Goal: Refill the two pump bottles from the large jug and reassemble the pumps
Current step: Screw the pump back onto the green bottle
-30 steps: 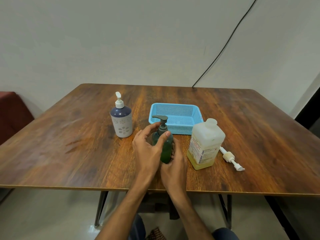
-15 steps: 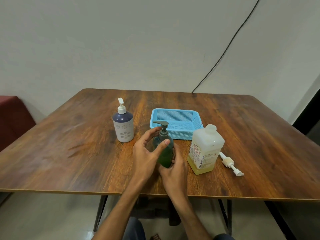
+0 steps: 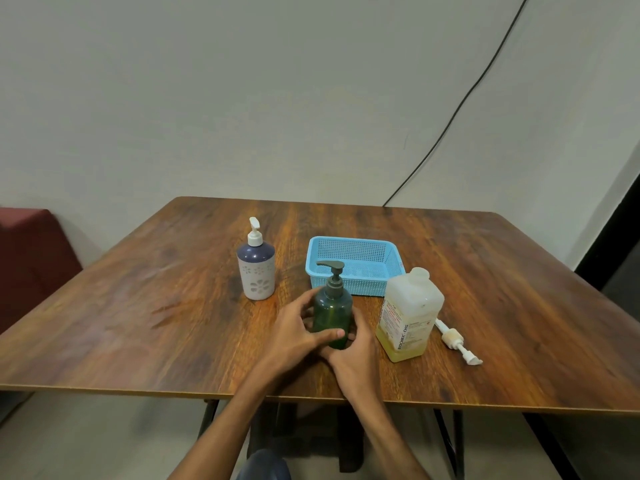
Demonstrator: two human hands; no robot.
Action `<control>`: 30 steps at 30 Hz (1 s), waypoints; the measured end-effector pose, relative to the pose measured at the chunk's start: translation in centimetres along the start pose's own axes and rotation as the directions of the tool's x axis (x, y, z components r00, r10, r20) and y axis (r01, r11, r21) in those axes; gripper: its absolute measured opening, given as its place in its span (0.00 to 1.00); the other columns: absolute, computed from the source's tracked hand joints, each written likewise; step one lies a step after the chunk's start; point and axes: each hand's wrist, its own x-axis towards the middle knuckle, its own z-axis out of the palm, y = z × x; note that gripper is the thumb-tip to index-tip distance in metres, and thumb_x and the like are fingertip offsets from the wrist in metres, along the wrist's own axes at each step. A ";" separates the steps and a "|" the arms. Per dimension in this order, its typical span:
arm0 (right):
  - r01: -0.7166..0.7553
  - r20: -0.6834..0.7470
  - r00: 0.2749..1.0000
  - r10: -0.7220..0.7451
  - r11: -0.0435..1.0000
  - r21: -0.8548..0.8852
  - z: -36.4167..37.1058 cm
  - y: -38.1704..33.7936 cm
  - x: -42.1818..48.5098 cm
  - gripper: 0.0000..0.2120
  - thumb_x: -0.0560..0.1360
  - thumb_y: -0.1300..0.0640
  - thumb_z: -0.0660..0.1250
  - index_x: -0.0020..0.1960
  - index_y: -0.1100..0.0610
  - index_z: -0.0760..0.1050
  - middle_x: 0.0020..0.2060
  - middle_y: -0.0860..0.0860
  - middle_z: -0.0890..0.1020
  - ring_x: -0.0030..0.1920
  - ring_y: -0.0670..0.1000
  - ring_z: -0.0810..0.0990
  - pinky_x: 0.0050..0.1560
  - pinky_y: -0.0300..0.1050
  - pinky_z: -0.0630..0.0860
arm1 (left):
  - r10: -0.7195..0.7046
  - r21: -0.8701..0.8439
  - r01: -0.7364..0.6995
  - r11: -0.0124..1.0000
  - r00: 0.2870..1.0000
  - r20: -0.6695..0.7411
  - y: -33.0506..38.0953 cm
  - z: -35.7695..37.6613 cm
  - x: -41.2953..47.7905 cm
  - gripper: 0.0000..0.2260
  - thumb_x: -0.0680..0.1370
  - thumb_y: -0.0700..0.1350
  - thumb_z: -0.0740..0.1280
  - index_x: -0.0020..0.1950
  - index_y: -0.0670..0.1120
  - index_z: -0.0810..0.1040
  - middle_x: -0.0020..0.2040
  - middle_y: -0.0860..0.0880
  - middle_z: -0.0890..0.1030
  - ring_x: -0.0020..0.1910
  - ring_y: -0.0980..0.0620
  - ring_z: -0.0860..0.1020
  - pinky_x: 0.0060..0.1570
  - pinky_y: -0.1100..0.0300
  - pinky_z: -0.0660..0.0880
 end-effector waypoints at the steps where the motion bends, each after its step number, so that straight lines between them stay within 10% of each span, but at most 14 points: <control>1: -0.007 0.003 1.000 0.007 1.000 0.007 0.0 0.1 0.0 0.40 0.61 0.53 0.82 0.69 0.39 0.69 0.59 0.41 0.81 0.60 0.44 0.80 0.61 0.53 0.79 | 0.006 0.003 -0.006 1.000 1.000 -0.016 -0.1 0.0 0.1 0.35 0.66 0.49 0.82 0.71 0.51 0.74 0.63 0.57 0.82 0.62 0.61 0.80 0.63 0.57 0.78; 15: -0.032 0.037 0.999 0.033 0.999 -0.016 -0.3 0.4 -0.2 0.49 0.61 0.54 0.85 0.76 0.46 0.64 0.60 0.39 0.75 0.62 0.42 0.74 0.67 0.45 0.73 | 0.152 0.157 -0.095 0.983 0.900 -0.409 5.0 -2.1 8.5 0.38 0.60 0.57 0.84 0.65 0.46 0.78 0.56 0.51 0.84 0.51 0.56 0.83 0.49 0.60 0.83; 21: -0.035 0.048 0.998 0.037 0.999 -0.022 -0.2 0.5 -0.1 0.48 0.64 0.53 0.83 0.76 0.41 0.61 0.62 0.39 0.74 0.64 0.42 0.71 0.69 0.46 0.70 | 0.127 0.321 0.026 0.947 0.886 -0.446 3.7 -1.2 13.5 0.38 0.58 0.65 0.82 0.63 0.49 0.78 0.57 0.51 0.84 0.50 0.55 0.82 0.51 0.54 0.83; 26: -0.016 0.038 0.999 0.017 1.000 -0.025 -0.1 1.0 0.3 0.47 0.63 0.53 0.83 0.76 0.43 0.63 0.62 0.39 0.76 0.64 0.41 0.73 0.69 0.47 0.71 | 0.067 0.334 0.087 0.939 0.903 -0.425 2.2 0.2 15.3 0.36 0.61 0.59 0.84 0.62 0.45 0.77 0.57 0.49 0.83 0.49 0.56 0.78 0.41 0.73 0.69; 30: -0.008 0.038 0.999 0.009 1.000 -0.015 0.1 1.3 0.6 0.46 0.64 0.54 0.83 0.75 0.42 0.63 0.61 0.39 0.76 0.64 0.42 0.73 0.69 0.48 0.71 | 0.056 0.362 0.113 0.925 0.904 -0.424 0.2 1.0 16.0 0.34 0.60 0.59 0.84 0.58 0.45 0.76 0.52 0.51 0.80 0.49 0.51 0.80 0.47 0.61 0.75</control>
